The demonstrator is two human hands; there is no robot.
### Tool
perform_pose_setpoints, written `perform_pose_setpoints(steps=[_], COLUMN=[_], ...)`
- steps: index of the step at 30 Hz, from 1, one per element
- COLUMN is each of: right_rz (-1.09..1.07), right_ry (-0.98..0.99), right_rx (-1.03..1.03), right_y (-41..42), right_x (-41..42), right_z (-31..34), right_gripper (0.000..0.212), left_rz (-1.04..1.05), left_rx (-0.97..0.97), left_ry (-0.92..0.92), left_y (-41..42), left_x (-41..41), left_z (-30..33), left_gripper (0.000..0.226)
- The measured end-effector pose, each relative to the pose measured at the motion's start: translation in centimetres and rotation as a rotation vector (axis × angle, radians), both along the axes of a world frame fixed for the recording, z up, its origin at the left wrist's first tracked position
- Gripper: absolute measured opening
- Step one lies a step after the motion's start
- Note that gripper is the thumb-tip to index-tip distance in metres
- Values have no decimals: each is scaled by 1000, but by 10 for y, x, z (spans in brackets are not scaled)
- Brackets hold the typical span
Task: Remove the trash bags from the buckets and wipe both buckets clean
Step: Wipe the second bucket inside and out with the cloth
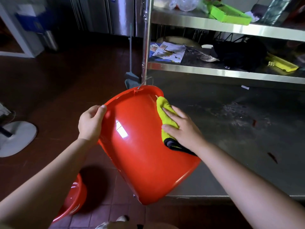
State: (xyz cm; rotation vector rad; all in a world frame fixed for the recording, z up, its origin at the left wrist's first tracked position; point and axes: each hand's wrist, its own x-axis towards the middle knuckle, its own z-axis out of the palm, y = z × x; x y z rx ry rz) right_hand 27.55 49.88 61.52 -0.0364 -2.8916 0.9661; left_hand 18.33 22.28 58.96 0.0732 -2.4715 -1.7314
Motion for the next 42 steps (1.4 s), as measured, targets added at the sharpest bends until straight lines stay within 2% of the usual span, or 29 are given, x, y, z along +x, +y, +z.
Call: perform_pose_setpoints(steps=[3, 7, 10, 15, 18, 24, 28, 30, 32, 36, 39, 42], right_rz=[6, 78, 220, 488, 524, 79, -1, 10, 48, 277, 452, 457], right_ry=[-14, 65, 156, 233, 253, 83, 83, 95, 118, 227, 271, 266], right_rx=[26, 364, 608, 791, 767, 492, 498, 552, 586, 660, 729, 733], right_y=[-2, -37, -70, -90, -80, -40, -40, -46, -53, -82, -103, -100], right_x=[3, 19, 38, 63, 69, 51, 49, 52, 57, 67, 73, 70], right_z=[1, 9, 11, 3, 0, 10, 5, 5, 7, 3, -5, -3], right_gripper=[58, 68, 67, 58, 56, 63, 66, 66, 64, 57, 47, 51], left_rz=[-13, 10, 7, -18, -18, 43, 28, 2, -12, -64, -45, 39], left_rx=[-64, -46, -24, -8, -25, 5, -51, -184, -395, -659, -710, -722], left_ry=[15, -7, -33, -79, -88, -56, -41, 10, 102, 97, 44, 65], left_y=[-4, -6, -2, -7, -9, -5, -7, -7, 0, 24, 27, 21], left_x=[2, 5, 3, -2, -3, -3, 3, 3, -3, -24, -34, -32], left_z=[-2, -2, 2, 2, 0, -4, -3, 0, 12, 45, 51, 42], left_gripper=[24, 26, 28, 27, 31, 26, 31, 29, 19, 37, 51, 60])
